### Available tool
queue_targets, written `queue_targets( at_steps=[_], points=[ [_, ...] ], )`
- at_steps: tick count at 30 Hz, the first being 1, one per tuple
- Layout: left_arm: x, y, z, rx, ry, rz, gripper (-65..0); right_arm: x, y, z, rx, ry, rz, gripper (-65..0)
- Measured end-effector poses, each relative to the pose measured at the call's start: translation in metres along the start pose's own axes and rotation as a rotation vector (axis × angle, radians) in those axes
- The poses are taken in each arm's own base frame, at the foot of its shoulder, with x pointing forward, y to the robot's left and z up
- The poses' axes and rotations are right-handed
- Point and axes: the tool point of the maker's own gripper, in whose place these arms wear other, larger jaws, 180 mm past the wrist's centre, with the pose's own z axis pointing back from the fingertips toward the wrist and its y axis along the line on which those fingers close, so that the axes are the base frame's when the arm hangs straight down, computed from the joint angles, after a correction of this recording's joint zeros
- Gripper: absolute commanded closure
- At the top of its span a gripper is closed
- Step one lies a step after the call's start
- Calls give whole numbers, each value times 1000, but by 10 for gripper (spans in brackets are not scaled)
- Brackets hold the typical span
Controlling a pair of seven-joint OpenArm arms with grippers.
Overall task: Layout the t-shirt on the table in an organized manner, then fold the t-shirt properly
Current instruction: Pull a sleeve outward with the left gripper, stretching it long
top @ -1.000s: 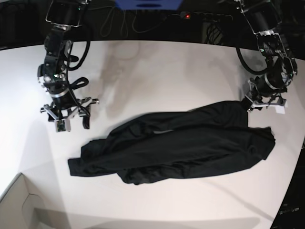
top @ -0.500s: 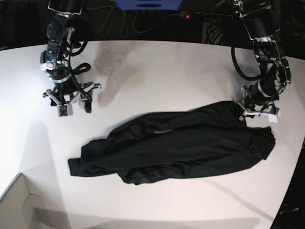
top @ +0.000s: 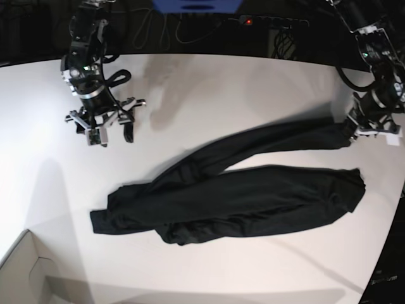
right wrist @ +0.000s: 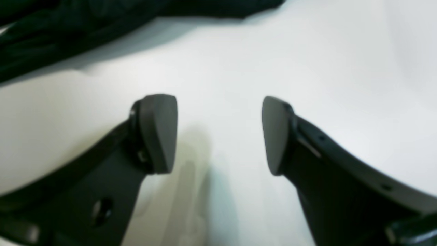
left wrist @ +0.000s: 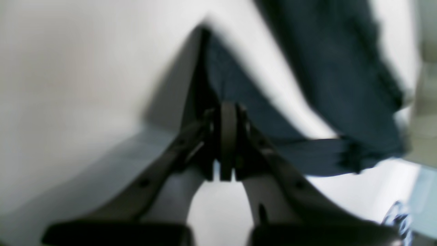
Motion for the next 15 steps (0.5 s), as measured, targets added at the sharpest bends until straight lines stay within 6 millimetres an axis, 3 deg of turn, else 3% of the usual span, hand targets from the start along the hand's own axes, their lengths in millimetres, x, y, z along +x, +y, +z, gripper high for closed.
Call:
queue_targets(
  at_steps=[4, 15],
  points=[
    [14, -2, 28, -33, -10, 32, -1, 3, 26, -3, 48, -13, -25, -396],
    [29, 49, 82, 19, -68, 204, -1, 4, 120, 0, 278, -11, 19, -396]
  ],
)
